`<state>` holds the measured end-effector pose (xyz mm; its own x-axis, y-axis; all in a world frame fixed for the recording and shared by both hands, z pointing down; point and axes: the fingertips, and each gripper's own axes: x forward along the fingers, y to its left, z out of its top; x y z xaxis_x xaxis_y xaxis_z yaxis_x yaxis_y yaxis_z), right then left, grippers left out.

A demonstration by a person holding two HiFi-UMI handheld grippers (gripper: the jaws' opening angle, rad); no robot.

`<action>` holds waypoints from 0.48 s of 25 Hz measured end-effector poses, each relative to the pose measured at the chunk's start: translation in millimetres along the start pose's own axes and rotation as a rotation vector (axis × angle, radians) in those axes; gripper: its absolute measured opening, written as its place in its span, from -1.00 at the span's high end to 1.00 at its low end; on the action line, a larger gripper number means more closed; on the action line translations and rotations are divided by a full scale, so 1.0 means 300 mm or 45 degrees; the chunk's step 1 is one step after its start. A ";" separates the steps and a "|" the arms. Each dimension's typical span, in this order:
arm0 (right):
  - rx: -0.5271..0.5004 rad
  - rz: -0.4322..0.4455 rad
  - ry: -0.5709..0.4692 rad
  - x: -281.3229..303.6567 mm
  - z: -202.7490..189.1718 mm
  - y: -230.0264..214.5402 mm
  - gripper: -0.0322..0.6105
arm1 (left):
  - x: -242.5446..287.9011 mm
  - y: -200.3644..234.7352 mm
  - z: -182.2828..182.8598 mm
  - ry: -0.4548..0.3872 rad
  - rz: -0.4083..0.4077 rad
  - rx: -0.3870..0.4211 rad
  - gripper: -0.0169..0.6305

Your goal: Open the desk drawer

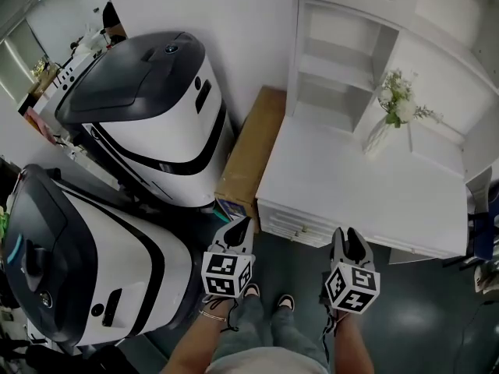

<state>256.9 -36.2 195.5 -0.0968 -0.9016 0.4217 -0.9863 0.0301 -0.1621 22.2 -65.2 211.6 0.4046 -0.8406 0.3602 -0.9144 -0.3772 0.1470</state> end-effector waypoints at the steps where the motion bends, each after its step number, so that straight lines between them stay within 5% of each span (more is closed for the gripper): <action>1: -0.001 0.004 0.012 0.009 -0.018 0.004 0.51 | 0.001 0.010 -0.023 0.011 0.008 -0.007 0.89; 12: -0.025 0.055 0.226 0.110 -0.377 0.049 0.50 | -0.003 0.131 -0.450 0.180 0.087 -0.111 0.89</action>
<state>224.2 -16.6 307.9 -0.1597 -0.8087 0.5661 -0.9830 0.0775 -0.1666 -15.6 -26.8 341.4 0.3412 -0.7979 0.4970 -0.9399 -0.2806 0.1947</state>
